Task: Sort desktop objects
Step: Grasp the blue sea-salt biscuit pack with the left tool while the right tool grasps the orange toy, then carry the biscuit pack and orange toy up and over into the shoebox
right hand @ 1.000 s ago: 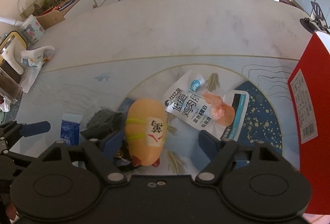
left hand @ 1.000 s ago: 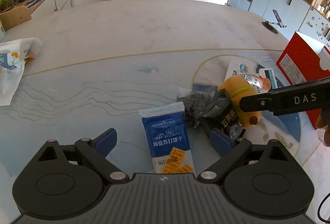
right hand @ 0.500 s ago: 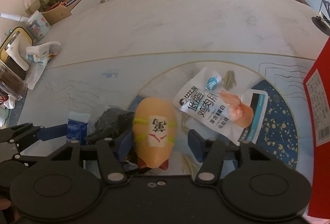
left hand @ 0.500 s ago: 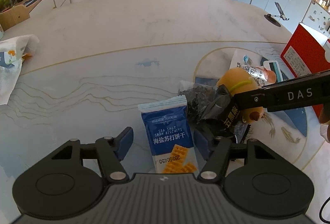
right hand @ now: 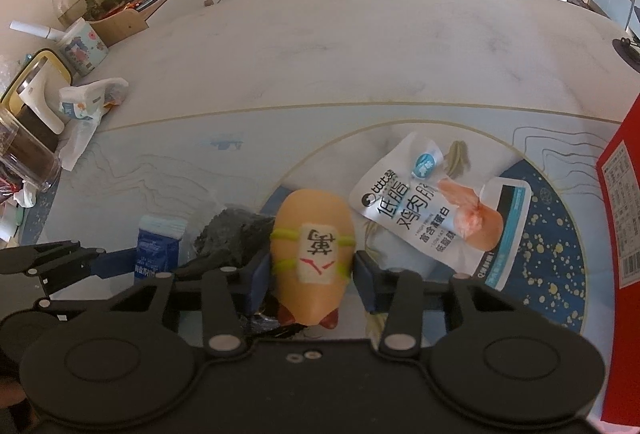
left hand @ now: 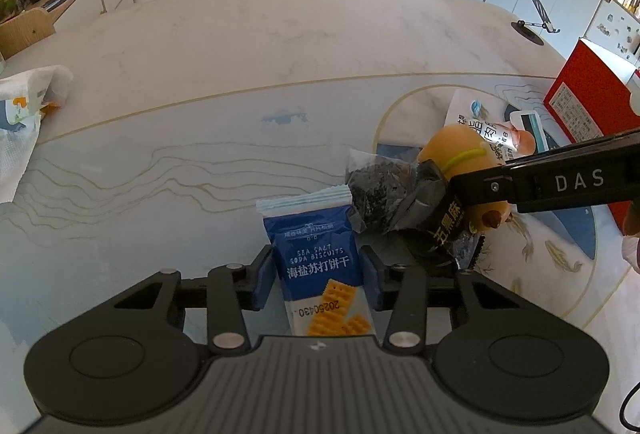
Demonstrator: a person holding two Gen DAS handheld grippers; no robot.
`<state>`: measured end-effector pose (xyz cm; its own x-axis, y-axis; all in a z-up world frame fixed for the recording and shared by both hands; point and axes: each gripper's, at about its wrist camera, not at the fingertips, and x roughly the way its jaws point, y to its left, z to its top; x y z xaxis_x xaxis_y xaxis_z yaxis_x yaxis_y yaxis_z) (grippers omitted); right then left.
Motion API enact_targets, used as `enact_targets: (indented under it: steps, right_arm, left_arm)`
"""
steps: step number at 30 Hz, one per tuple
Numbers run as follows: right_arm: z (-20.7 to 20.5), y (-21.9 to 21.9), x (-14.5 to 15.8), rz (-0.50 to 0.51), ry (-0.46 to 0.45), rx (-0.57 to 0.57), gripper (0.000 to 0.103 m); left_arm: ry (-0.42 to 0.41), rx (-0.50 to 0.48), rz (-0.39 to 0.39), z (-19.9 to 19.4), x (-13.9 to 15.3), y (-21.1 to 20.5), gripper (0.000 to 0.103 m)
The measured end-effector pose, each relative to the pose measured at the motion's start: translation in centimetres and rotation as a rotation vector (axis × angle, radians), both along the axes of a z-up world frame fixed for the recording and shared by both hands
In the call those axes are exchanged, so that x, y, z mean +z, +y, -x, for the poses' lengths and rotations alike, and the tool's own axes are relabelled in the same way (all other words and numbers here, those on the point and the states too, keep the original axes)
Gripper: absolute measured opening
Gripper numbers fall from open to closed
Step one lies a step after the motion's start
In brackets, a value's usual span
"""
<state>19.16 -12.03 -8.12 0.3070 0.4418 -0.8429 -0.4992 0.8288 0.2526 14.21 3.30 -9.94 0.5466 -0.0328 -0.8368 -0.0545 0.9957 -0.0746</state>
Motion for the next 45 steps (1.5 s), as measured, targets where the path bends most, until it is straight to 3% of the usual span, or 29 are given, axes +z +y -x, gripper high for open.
enact_targets:
  steps: [12,28,45]
  right_arm:
    - [0.3,-1.2,1.4,-0.015,-0.036,-0.037,0.041]
    - [3.4,-4.1,4.2,-0.062,-0.070,-0.079,0.040]
    - [6.8,-9.1,7.5,-0.099,-0.114,-0.153,0.040]
  left_arm:
    - [-0.016,-0.012,0.045,0.5,0.9,0.3,0.037]
    - [-0.057,-0.026,0.082,2.6,3.9,-0.3,0.037]
    - [-0.103,-0.174,0.111,3.6,8.5,-5.4,0.037]
